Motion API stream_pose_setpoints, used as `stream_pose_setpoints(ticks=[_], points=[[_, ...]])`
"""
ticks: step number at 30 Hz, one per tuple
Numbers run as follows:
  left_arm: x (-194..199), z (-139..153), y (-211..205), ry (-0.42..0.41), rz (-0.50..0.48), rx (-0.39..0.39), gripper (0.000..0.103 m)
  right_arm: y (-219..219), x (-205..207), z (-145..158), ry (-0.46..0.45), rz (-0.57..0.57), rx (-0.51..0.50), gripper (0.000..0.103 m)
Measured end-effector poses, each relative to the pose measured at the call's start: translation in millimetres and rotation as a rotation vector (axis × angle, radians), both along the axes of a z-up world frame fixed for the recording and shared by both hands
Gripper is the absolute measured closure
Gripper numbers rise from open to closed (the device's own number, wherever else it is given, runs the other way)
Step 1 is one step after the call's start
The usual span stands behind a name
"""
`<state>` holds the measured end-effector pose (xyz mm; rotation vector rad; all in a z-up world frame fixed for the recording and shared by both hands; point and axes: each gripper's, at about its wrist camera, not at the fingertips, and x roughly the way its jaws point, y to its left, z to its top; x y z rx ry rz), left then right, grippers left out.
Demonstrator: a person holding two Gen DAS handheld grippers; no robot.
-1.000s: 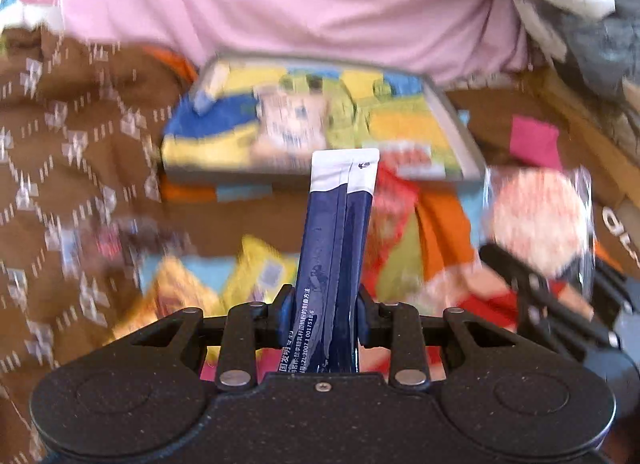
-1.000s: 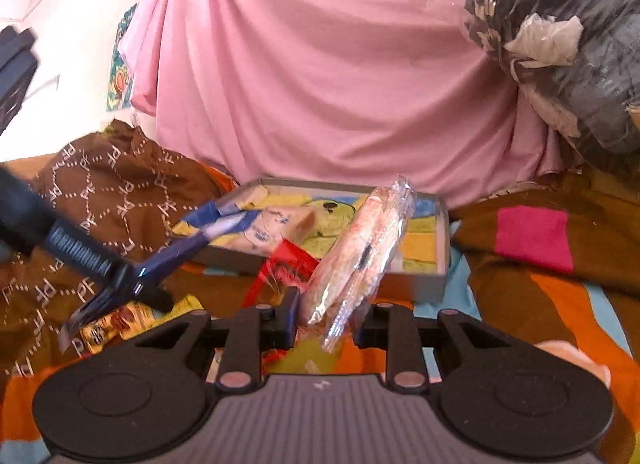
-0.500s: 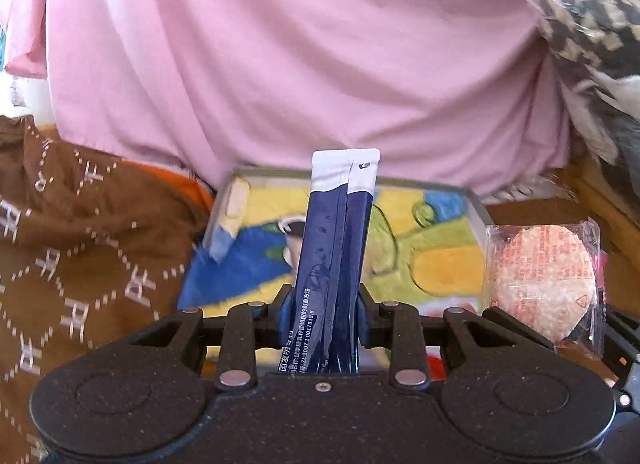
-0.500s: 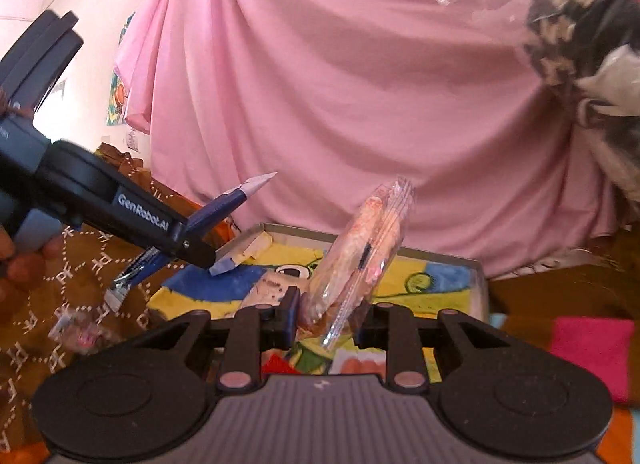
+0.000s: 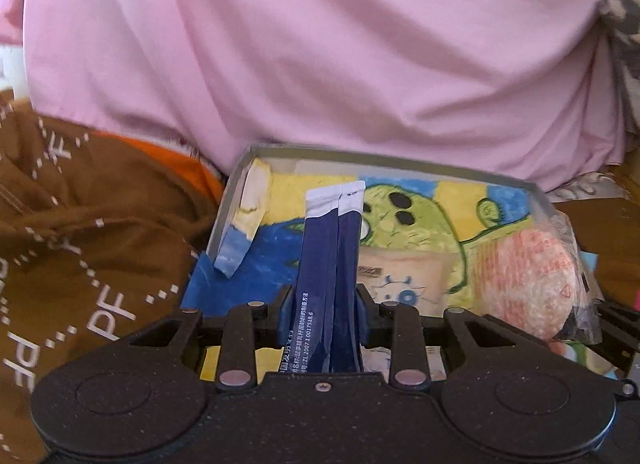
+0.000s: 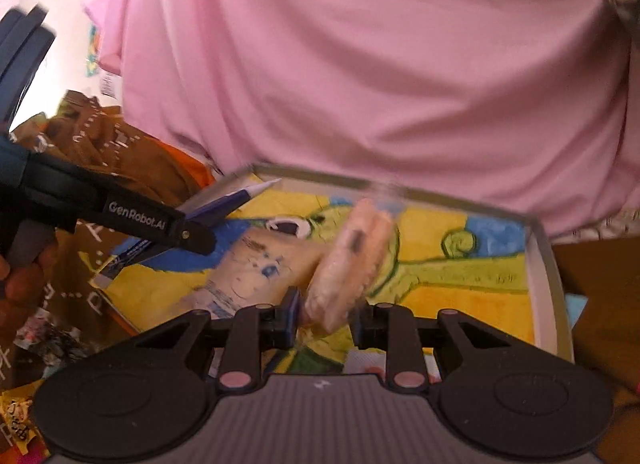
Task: Organize snacks
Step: 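Lower the pink cake into the tray with the right tool while the left tool releases the blue stick pack, then withdraw both open tools from the tray back toward the snack pile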
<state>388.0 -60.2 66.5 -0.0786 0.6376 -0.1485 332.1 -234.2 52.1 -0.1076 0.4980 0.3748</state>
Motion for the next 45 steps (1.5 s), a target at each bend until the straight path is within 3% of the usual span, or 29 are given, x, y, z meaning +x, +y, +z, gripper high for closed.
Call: stream_pose_setpoints(ticks=[3,9,13,17,26,39,45], points=[[9.5,-14.2,2.4,0.012,0.013,-0.006,0.070,-4.2,3.4,-5.7,0.005,-0.004,-0.007,0.074],[20.1,-30.6,5.1,0.021,0.065,-0.040,0.069,-9.5,7.6,-7.1,-0.004,-0.012,-0.029,0.060],[19.2,-31.5,2.7,0.016,0.073,-0.037,0.066,-11.9,8.0,-5.2,-0.026,-0.029,-0.056,0.041],[16.5,-29.4,1.5,0.008,0.092,-0.041,0.050,-16.6,4.4,-2.7,-0.049,-0.055,-0.058,0.023],[-6.0,-12.4,2.3,-0.036,0.150,-0.089,0.020,-18.0,-21.1,20.9,-0.158,-0.081,-0.092,0.000],[-85.8,16.6,-14.1,-0.140,0.021,-0.081,0.011,-39.3,-83.3,69.4,-0.271,-0.118,-0.090,0.000],[-116.8,23.6,-18.1,-0.139,-0.004,-0.087,0.010,-48.3,-120.0,87.5,-0.322,-0.141,-0.089,0.000]])
